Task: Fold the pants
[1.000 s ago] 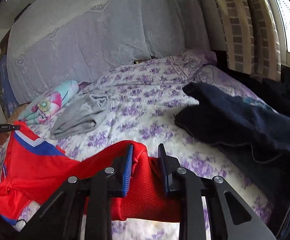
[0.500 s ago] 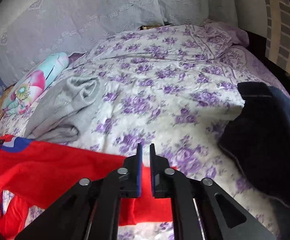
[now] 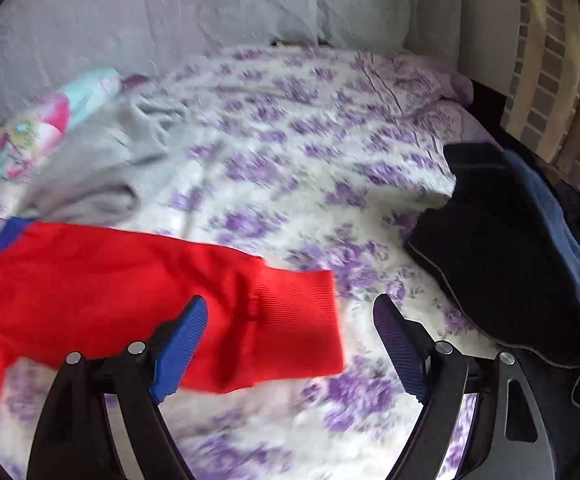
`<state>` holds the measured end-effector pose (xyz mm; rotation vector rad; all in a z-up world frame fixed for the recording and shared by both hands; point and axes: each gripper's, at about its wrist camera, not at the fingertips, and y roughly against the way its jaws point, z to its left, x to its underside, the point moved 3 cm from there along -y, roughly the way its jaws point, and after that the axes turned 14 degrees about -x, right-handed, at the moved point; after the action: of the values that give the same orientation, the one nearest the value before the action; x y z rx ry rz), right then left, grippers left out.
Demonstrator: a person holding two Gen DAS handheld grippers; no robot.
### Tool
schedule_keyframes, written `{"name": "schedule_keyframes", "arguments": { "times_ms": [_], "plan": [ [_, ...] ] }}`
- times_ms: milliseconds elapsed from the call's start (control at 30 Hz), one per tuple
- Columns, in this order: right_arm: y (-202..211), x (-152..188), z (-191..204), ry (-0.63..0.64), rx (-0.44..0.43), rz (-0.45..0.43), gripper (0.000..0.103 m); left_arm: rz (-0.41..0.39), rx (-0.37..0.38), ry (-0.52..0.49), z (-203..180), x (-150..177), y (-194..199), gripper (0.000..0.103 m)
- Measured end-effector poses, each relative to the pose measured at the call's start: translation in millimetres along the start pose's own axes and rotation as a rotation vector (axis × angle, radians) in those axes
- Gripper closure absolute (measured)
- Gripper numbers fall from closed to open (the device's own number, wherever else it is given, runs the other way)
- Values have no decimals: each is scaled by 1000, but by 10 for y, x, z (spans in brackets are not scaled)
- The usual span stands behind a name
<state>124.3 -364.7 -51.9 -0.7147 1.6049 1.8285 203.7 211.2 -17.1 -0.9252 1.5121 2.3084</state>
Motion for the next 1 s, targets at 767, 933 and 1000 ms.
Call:
{"name": "schedule_keyframes", "arguments": {
  "times_ms": [767,933,1000],
  "plan": [
    [1128,499,1266,5,-423,-27,98,194,322,178,35,1126,-162,72],
    [1987,662,549,-28,-113,-80,78,116,393,133,-103,1301,426,72],
    [1968,772,294,-66,-11,-27,21,74,367,93,-175,1390,618,68]
  ]
}}
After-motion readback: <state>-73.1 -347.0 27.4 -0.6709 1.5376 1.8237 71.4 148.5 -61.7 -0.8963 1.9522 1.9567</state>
